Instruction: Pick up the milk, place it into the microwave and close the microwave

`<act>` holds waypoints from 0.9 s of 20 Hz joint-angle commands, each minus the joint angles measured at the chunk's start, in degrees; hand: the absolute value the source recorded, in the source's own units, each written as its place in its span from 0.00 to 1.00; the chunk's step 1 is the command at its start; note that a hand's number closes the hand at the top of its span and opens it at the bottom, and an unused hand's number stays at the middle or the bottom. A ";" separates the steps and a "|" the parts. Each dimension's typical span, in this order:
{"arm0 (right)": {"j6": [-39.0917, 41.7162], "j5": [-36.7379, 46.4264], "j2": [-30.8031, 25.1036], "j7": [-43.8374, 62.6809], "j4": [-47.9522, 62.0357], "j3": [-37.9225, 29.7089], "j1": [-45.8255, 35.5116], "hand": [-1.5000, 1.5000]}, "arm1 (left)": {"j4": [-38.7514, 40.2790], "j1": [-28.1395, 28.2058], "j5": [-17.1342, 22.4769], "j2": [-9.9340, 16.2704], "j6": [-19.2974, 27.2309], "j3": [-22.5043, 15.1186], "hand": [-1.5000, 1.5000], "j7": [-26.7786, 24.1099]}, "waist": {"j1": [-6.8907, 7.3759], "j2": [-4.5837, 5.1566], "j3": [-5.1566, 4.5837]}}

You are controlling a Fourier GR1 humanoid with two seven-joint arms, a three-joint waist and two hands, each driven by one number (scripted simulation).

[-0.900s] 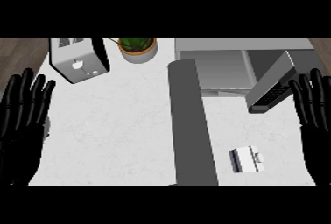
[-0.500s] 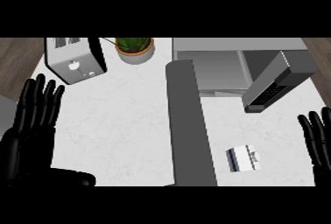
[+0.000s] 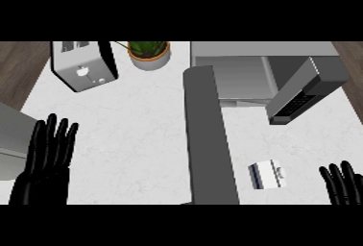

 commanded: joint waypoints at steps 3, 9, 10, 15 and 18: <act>1.05 2.37 1.55 -7.55 4.72 1.28 4.91 0.00 | 2.75 3.56 -0.50 -0.29 -0.69 -2.73 0.00 -5.66 | 0.08 0.08 0.00; 1.38 -0.26 1.84 -10.57 11.45 -1.70 4.75 0.00 | -5.81 14.71 -2.08 -0.29 -1.36 -8.28 0.00 -7.94 | 0.41 0.02 0.02; 1.93 -1.86 1.14 -9.10 14.19 -3.39 0.83 0.00 | -1.04 9.94 -1.96 -0.22 -1.55 -5.64 0.00 -7.82 | 0.36 0.13 0.01; 1.10 -1.27 1.71 -15.78 25.23 -5.78 -3.85 0.00 | -0.44 12.39 1.21 1.08 -3.69 -4.23 0.00 -11.02 | 0.51 0.15 0.02; -6.67 2.27 2.54 -20.00 32.34 -2.86 -5.94 0.00 | 2.12 15.25 -0.36 0.50 -4.81 -5.77 0.00 -16.41 | 0.63 0.15 0.01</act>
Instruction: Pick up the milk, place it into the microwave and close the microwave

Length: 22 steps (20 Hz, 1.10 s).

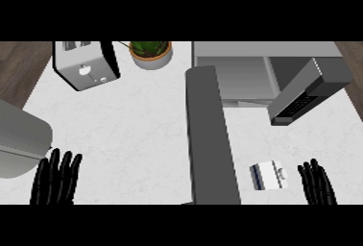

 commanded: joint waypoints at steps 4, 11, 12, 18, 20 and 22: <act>-4.99 0.34 0.65 -5.81 9.15 -1.62 -1.88 0.00 | -2.51 7.26 -1.84 0.48 -1.35 -2.76 0.00 -4.29 | 0.05 -0.04 0.00; -7.43 1.98 0.55 -14.12 30.83 -8.39 -14.09 0.00 | 0.47 4.44 -1.33 -0.17 -0.49 -2.41 0.00 -5.06 | 0.21 0.06 0.02; -4.09 -1.24 -1.66 -15.05 29.02 -10.29 -11.26 0.00 | 2.31 4.64 0.75 1.40 -2.29 0.58 0.00 -7.08 | 0.04 0.03 0.00; -4.16 -0.37 -2.59 -22.02 41.47 -12.12 -18.00 0.00 | 2.77 5.20 1.49 1.42 -2.70 -0.11 0.00 -7.17 | 0.03 0.05 0.00; -4.12 -0.70 -2.51 -20.29 39.93 -11.72 -18.87 0.00 | -2.15 12.30 -1.17 1.26 -2.64 -3.86 0.00 -8.96 | 0.21 -0.01 0.00; -6.34 0.63 -0.74 -30.81 52.07 -13.22 -20.42 0.00 | 2.36 8.07 1.82 1.94 -4.00 -0.15 0.00 -9.99 | 0.17 0.05 0.03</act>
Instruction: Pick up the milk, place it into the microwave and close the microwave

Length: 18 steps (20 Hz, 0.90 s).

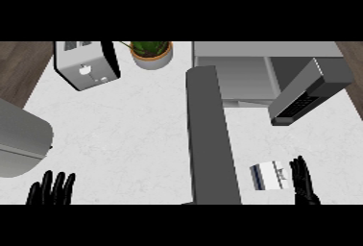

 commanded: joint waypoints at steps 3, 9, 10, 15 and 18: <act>1.08 -0.60 -1.70 -7.35 11.31 -2.52 -4.77 0.00 | -2.59 6.00 -2.99 -0.64 0.79 -4.58 0.00 -1.72 | 0.12 -0.02 0.01; -0.43 0.54 -3.89 -11.31 22.30 -4.39 -13.30 0.00 | 0.19 1.87 -1.37 -0.17 0.93 -2.27 0.00 -1.83 | 0.14 0.04 0.02; 1.85 0.67 -4.94 -14.27 23.02 -4.06 -10.48 0.00 | -2.50 2.86 1.34 1.89 -0.50 0.14 0.00 -0.94 | 0.06 0.02 0.01; 2.84 0.54 -5.09 -12.23 23.23 -3.44 -14.53 0.00 | -1.52 3.42 -0.80 0.27 0.59 -3.19 0.00 -1.04 | 0.12 0.04 0.02; 0.98 1.27 -2.53 -14.32 26.28 -2.77 -15.81 0.00 | -1.17 4.35 0.10 1.11 -0.06 -1.86 0.00 -2.30 | 0.22 0.04 0.03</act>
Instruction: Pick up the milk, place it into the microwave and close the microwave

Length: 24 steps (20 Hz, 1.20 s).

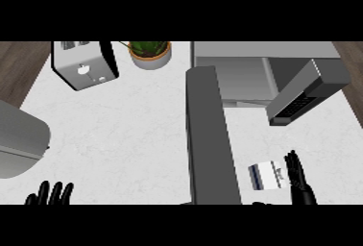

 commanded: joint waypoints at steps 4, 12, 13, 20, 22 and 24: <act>3.40 -2.66 -1.54 1.70 2.10 -1.62 -4.75 0.00 | 2.85 -0.97 -2.44 -1.33 1.13 -1.50 0.00 -2.07 | 0.32 0.12 0.87; -7.78 -1.31 3.06 1.06 -0.35 -1.77 -5.08 1.00 | 3.46 2.00 0.99 1.55 -2.80 1.71 0.00 -5.35 | 0.29 0.04 0.83; -12.18 1.85 2.51 -4.42 8.70 -2.67 -8.70 1.00 | -0.19 -1.28 -0.53 -0.04 0.84 -0.55 0.00 0.68 | 0.67 0.34 0.97; -17.13 1.27 2.89 -2.11 7.88 -4.77 -13.03 1.00 | -1.15 1.17 0.78 0.62 -0.08 -0.54 0.00 0.38 | 0.52 0.18 0.91; -16.50 0.82 4.49 -5.03 11.27 -5.01 -14.31 1.00 | -0.50 0.51 3.60 2.08 -1.85 2.35 0.00 -0.20 | 0.58 0.20 0.91; -14.12 -0.24 0.47 -4.90 17.11 -7.81 -21.13 1.00 | 1.87 0.71 0.88 0.81 -1.60 -0.39 0.00 -1.87 | 1.22 0.41 0.99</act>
